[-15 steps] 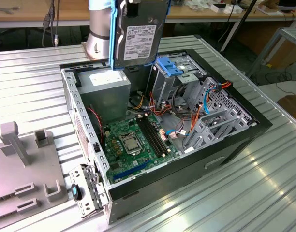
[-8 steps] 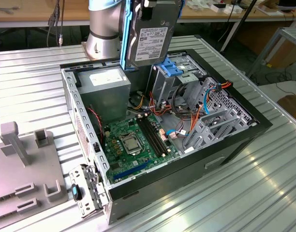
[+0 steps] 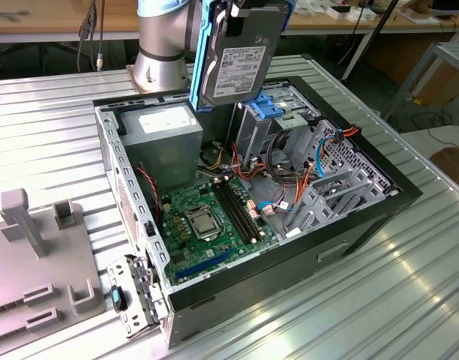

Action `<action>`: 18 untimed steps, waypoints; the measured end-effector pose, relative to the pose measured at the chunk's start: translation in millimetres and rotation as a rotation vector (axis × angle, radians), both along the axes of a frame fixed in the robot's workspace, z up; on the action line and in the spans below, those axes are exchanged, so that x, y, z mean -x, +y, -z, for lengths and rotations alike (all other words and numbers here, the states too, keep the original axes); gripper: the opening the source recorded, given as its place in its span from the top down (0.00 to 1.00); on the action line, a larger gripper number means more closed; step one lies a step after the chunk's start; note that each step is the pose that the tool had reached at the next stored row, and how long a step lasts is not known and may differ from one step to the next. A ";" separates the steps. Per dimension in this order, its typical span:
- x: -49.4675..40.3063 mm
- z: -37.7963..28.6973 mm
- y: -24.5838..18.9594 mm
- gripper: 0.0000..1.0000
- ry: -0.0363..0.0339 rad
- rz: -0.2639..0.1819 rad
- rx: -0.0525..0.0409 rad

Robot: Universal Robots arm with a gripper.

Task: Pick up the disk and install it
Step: 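Pick up the disk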

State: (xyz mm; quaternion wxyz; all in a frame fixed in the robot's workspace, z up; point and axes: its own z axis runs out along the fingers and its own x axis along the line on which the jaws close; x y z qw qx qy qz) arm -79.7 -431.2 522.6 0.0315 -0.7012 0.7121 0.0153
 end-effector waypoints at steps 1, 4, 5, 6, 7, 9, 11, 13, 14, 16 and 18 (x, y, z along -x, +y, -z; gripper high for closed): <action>0.0 0.0 -1.8 0.63 0.0001 0.001 0.0027; 0.0 0.0 -4.2 0.63 0.0001 0.003 0.0253; -0.1 0.0 -4.6 0.63 0.0004 0.003 0.0345; -0.4 0.0 -5.0 0.63 0.0010 0.005 0.0430; -0.5 0.1 -5.5 0.63 0.0012 0.006 0.0450; -1.0 0.0 -9.3 0.63 0.0031 0.009 0.0493; -1.4 0.1 -14.4 0.63 0.0044 0.010 0.0492; -2.0 0.3 -21.3 0.63 0.0062 0.012 0.0492; -2.2 0.3 -22.6 0.63 0.0063 0.012 0.0491; -2.2 0.3 -22.6 0.63 0.0064 0.012 0.0491; -2.2 0.3 -22.6 0.63 0.0064 0.012 0.0488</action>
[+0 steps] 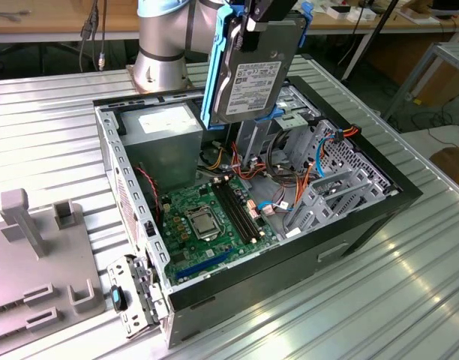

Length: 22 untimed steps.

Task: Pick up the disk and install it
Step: 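Insert the disk into the insertion slot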

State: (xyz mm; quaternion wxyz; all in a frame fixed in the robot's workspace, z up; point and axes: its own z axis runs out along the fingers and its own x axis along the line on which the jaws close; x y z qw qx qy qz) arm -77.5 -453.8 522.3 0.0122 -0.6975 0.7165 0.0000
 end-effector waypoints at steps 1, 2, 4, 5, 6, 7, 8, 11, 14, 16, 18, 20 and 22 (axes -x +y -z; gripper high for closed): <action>0.0 0.0 0.0 0.63 0.0000 0.000 -0.0003; 0.0 0.0 0.0 0.63 0.0000 0.000 -0.0003; 0.0 0.0 0.0 0.63 0.0000 0.000 -0.0004; 0.0 0.0 0.0 0.63 0.0000 0.000 -0.0005; 0.0 0.0 0.0 0.63 0.0000 0.000 -0.0006; 0.0 0.0 0.0 0.63 0.0000 0.000 -0.0005; 0.0 0.0 0.0 0.63 0.0000 0.000 -0.0005; -0.1 0.0 0.0 0.63 -0.0001 0.000 -0.0007; -6.1 0.1 -0.3 0.63 0.0000 0.000 -0.0008; -8.9 0.5 -0.5 0.63 -0.0001 0.000 -0.0009; -10.7 0.4 -3.2 0.63 0.0002 0.000 -0.0005; -11.2 0.8 -9.7 0.63 -0.0001 0.000 -0.0008; -11.3 1.0 -17.4 0.63 0.0000 0.000 -0.0007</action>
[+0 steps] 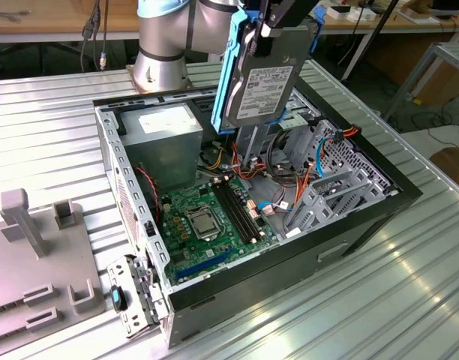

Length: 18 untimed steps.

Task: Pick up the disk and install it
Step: 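Insert the disk into the insertion slot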

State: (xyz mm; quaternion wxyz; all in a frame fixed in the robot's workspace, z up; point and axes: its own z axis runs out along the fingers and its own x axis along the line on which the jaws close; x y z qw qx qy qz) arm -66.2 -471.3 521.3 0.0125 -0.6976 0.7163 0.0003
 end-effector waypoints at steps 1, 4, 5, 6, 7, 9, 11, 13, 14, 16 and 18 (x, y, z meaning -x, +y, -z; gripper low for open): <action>0.0 0.2 -3.5 0.63 0.0000 0.000 -0.0001; 0.0 0.8 -15.1 0.63 0.0000 0.000 0.0000; -0.2 1.1 -20.0 0.63 0.0002 0.000 -0.0002; -1.0 1.2 -22.7 0.63 0.0007 0.000 0.0000; -3.0 1.4 -24.7 0.63 0.0013 0.000 0.0000; -9.3 1.8 -27.0 0.63 0.0028 0.000 -0.0002; -16.2 2.1 -28.2 0.63 0.0042 0.000 -0.0001; -22.7 2.5 -28.8 0.63 0.0057 0.000 -0.0001; -28.3 2.8 -29.3 0.63 0.0068 0.000 0.0001; -34.1 3.0 -30.0 0.63 0.0089 0.000 0.0002; -40.1 3.3 -30.6 0.63 0.0103 0.000 0.0000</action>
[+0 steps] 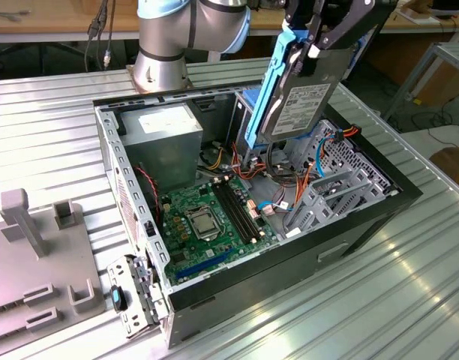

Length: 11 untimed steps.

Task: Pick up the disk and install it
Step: 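Insert the disk into the insertion slot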

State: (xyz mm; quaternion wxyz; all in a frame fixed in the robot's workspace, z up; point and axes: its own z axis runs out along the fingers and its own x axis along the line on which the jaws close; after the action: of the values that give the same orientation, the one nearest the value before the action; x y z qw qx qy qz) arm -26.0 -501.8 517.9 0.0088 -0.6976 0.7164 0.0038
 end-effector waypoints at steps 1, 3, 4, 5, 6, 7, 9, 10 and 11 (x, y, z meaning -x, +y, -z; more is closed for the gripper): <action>-5.5 0.2 -0.3 0.63 0.0008 0.000 -0.0002; -14.9 0.4 -0.6 0.63 0.0021 0.000 -0.0001; -18.1 0.3 -0.7 0.63 0.0024 0.000 0.0000; -20.9 0.4 -0.9 0.63 0.0027 0.000 0.0000; -23.9 0.6 -1.4 0.63 0.0028 0.000 -0.0001; -26.1 0.8 -2.0 0.63 0.0029 0.000 -0.0001; -32.5 1.2 -4.7 0.63 0.0029 0.000 -0.0001; -33.8 1.4 -5.7 0.63 0.0029 0.000 -0.0001; -34.7 1.7 -6.8 0.63 0.0029 -0.001 0.0000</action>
State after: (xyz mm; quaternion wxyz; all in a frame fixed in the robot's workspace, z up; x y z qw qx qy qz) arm 8.7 -508.6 516.2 0.0077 -0.6978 0.7162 0.0049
